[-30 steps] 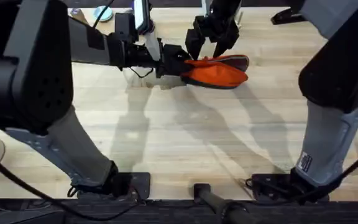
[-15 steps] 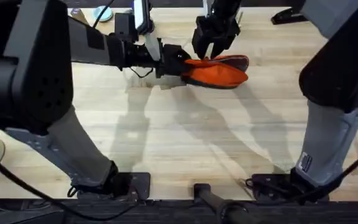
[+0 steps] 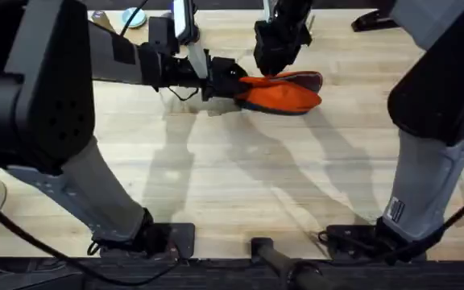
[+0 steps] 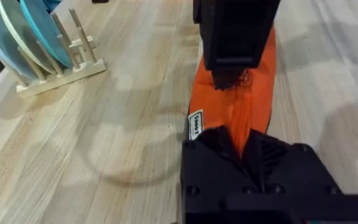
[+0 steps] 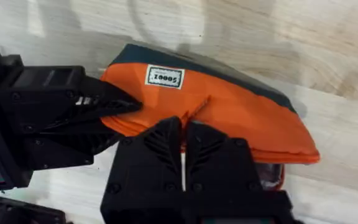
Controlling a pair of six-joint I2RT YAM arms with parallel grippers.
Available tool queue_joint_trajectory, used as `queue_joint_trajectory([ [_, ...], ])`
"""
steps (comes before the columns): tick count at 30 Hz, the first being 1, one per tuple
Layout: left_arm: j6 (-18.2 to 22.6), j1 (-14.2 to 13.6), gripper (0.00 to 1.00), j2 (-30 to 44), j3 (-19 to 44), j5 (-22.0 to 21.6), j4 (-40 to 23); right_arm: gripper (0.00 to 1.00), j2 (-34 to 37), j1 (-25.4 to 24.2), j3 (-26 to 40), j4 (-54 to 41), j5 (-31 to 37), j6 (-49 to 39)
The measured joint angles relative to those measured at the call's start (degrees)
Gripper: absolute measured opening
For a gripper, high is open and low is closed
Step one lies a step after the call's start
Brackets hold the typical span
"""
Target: Unzip the bag, pick up the pens from the table one at a time and place them inside, then zip the bag closed.
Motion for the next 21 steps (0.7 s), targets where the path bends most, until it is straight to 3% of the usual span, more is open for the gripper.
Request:
queue_joint_trajectory([
  [21,0.0,0.0,0.042,0.0,0.0,0.04,0.0,0.033,-0.02,0.0,1.69,-2.93,0.04,-0.02],
])
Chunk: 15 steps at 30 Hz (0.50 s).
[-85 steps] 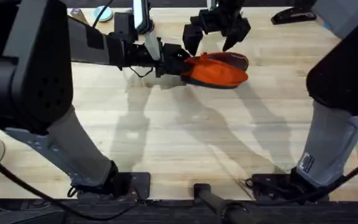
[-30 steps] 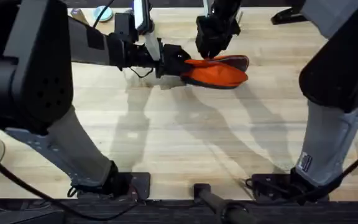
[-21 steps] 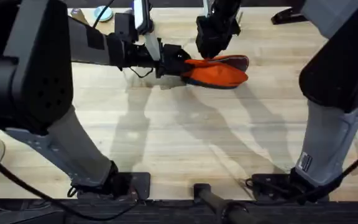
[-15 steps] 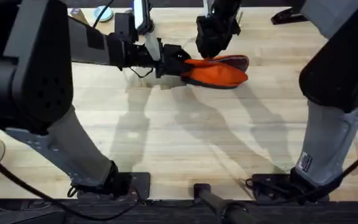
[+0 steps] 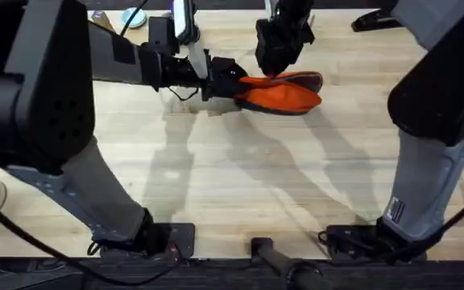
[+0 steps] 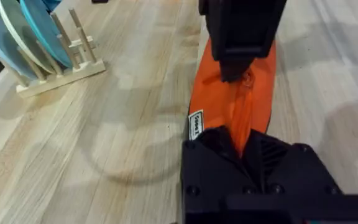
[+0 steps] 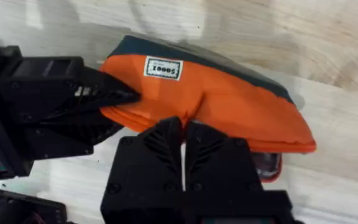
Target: Unzip the bag, pick up the pens from the table one at a time and place them inside, then zip the bag closed.
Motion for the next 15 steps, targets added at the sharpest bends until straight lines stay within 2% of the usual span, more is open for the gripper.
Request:
queue_joint_trajectory([
  [15,0.0,0.02,0.041,0.0,0.0,0.0,0.2,0.033,-0.33,0.02,4.88,-3.62,1.39,-0.09],
])
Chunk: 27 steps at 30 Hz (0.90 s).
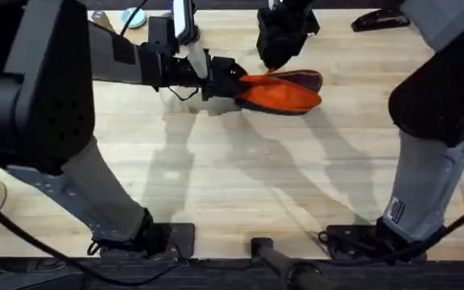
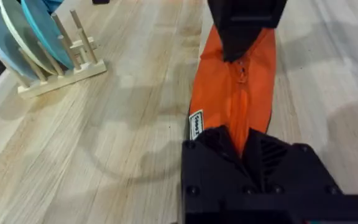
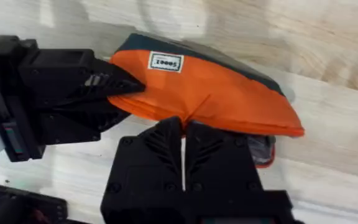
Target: Unzip the bag, pick up the pens from the table one at a time and place them inside, then zip the bag closed.
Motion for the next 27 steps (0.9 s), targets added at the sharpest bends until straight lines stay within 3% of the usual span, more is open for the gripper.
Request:
queue_joint_trajectory([
  [19,0.0,0.11,0.041,0.0,0.0,0.37,0.39,0.033,-2.31,-0.3,0.19,-1.39,1.85,-0.41],
  [24,0.0,0.11,0.041,0.0,0.0,0.36,0.42,0.033,-2.36,-1.44,0.19,-2.37,1.87,-0.6],
  [27,0.0,0.22,0.041,0.0,0.0,0.24,0.15,0.033,-4.04,-4.76,0.21,-4.21,3.94,-1.25],
])
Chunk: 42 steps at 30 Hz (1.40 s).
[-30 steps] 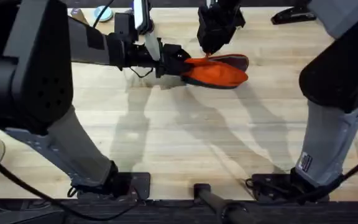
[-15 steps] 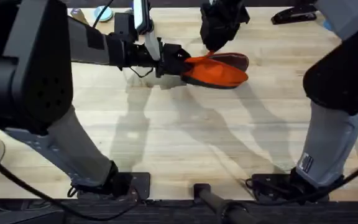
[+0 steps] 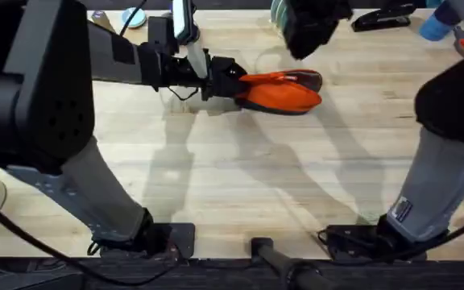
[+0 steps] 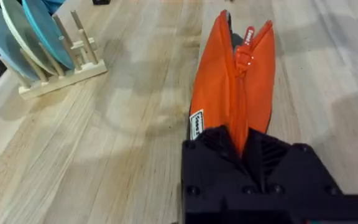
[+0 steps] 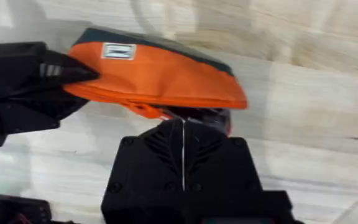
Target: Unzip the bag, pick up the pens from the table one at a time and place them inside, then zip the bag closed.
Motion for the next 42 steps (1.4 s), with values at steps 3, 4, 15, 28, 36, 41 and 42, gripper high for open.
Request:
queue_joint_trajectory([
  [3,0.0,0.0,0.041,0.0,0.0,-0.02,0.0,0.033,-1.1,-1.79,0.11,-0.28,0.42,-0.01],
  [4,0.0,0.0,0.041,0.0,0.0,-0.02,0.0,0.033,-1.4,-2.42,0.18,-0.3,0.51,-0.01],
  [15,0.0,0.0,0.041,0.0,0.0,-0.02,0.0,0.033,-5.5,-7.3,0.24,-0.63,0.7,-0.14],
  [28,0.0,0.0,0.041,0.0,0.0,-0.02,0.0,0.47,-11.47,-7.34,0.26,-1.15,0.7,-0.89],
  [36,0.0,0.0,0.041,0.0,0.0,0.0,0.0,0.949,-17.1,-7.34,0.26,-1.73,0.7,-1.32],
  [41,0.0,0.0,0.041,0.0,0.0,0.06,0.0,0.996,-20.57,-7.34,0.3,-2.22,0.7,-1.43],
  [42,0.0,0.0,0.041,0.0,0.0,0.09,0.0,0.996,-21.23,-7.34,0.28,-2.31,0.7,-1.43],
])
